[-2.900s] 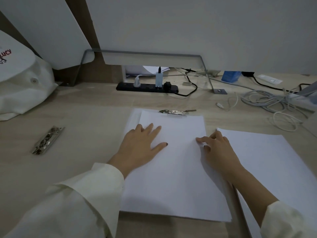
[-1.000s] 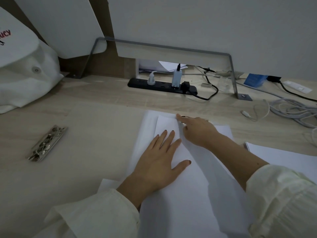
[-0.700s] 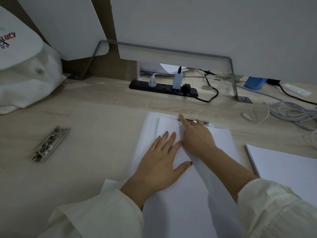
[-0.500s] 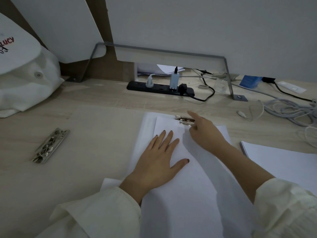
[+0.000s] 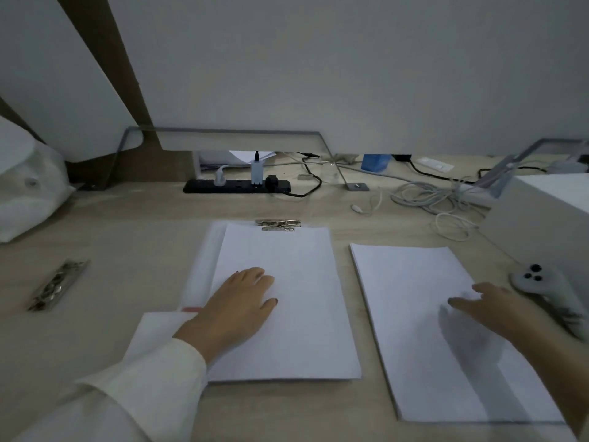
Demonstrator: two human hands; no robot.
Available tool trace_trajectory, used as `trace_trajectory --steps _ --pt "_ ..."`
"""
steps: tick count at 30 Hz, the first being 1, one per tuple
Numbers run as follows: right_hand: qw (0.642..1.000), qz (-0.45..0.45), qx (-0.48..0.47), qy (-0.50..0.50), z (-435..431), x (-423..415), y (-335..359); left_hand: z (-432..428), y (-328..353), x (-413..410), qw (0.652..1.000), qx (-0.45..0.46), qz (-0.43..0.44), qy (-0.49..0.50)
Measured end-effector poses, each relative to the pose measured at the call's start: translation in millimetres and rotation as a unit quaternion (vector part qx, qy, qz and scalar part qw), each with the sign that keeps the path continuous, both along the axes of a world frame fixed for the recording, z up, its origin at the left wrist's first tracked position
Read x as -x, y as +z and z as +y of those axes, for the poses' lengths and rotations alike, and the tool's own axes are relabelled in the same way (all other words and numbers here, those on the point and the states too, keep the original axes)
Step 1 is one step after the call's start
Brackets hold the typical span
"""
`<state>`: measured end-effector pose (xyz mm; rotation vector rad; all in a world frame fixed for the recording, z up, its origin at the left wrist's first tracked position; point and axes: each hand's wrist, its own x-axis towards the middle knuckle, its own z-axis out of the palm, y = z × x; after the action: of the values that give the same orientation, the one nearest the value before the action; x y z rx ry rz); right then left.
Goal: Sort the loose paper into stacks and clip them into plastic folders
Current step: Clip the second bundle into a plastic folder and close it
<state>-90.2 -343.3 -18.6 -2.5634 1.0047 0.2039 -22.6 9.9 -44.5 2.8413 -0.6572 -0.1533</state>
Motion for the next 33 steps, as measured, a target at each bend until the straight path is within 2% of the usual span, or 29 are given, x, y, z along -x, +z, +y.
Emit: trace_trajectory --steps 7,13,19,21,24,28,32,33 --pt "0.999 0.033 -0.011 -0.036 -19.2 29.8 -4.7 -55.5 -1.0 52.4 0.997 0.037 0.032 -0.064" --pt "0.982 -0.034 -0.173 -0.062 -20.8 24.6 -5.0 -84.2 -26.5 68.0 0.997 0.048 -0.008 -0.059" --pt "0.979 -0.08 -0.186 -0.028 -23.7 28.9 -7.8 -86.3 -20.0 70.9 0.997 0.057 0.016 -0.056" --pt "0.959 -0.131 -0.248 -0.034 -27.2 32.6 -8.2 -84.1 -13.1 74.7 0.996 0.064 0.032 -0.05" --pt "0.909 -0.223 -0.349 -0.051 -32.1 40.9 -2.6 -70.8 -8.3 79.9 0.996 0.053 0.033 -0.063" --pt "0.839 -0.321 -0.436 -0.047 -41.9 52.5 22.8 -44.6 6.8 92.3 0.998 0.009 0.027 -0.056" --pt "0.772 -0.339 -0.537 -0.027 -41.0 57.6 43.8 -14.1 0.3 94.8 0.998 -0.009 -0.033 -0.049" --pt "0.756 -0.331 -0.564 -0.023 -35.7 56.3 46.0 -11.9 -2.5 94.5 0.999 -0.029 -0.02 -0.04"
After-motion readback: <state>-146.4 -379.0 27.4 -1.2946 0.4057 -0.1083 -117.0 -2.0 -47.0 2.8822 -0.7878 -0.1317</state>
